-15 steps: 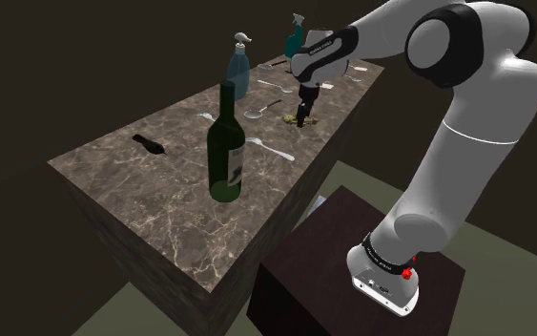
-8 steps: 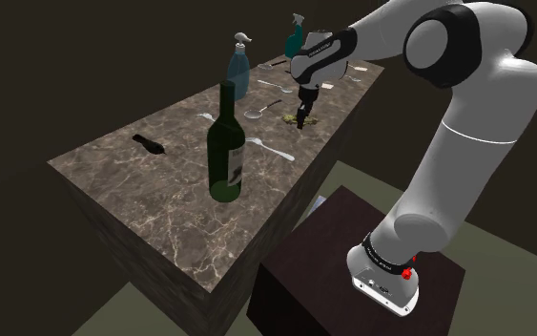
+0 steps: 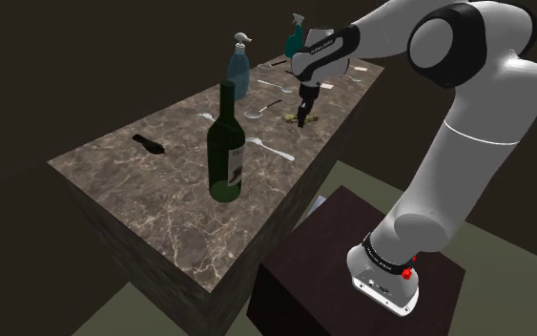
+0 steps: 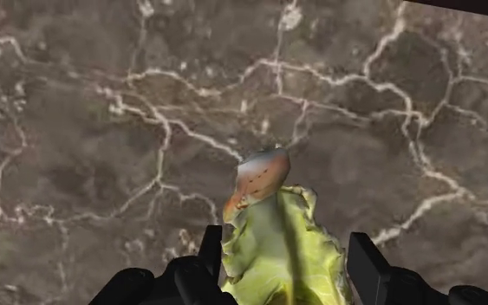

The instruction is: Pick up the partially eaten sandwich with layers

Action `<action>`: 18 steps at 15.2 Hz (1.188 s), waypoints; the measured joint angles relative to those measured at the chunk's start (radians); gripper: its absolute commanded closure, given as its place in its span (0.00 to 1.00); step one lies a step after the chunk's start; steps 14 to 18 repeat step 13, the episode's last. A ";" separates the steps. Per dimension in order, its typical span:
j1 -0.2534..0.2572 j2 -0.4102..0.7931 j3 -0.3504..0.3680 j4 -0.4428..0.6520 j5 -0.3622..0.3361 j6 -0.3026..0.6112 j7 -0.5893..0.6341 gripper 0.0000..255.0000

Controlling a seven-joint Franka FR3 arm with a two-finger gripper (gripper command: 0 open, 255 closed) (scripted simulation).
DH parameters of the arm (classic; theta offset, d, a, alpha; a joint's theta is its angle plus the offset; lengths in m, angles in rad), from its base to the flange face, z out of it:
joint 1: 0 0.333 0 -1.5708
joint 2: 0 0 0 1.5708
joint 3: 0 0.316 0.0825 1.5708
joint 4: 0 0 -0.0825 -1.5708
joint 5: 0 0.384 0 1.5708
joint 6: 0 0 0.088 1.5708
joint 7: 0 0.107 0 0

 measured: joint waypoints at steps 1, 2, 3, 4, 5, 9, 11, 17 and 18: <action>0.002 -0.006 0.000 0.008 -0.003 -0.014 0.003 1.00; 0.002 -0.011 -0.001 0.013 -0.006 -0.023 0.005 1.00; 0.004 -0.021 -0.002 0.019 -0.011 -0.038 0.008 1.00; 0.004 -0.026 -0.002 0.026 -0.014 -0.050 0.010 1.00; 0.005 -0.034 -0.003 0.031 -0.018 -0.062 0.011 1.00; 0.007 -0.053 -0.004 0.064 -0.027 -0.112 0.016 1.00; 0.010 -0.066 -0.003 0.081 -0.034 -0.140 0.024 1.00; 0.010 -0.076 -0.005 0.091 -0.038 -0.159 0.023 1.00; 0.010 -0.076 -0.005 0.091 -0.038 -0.159 0.023 1.00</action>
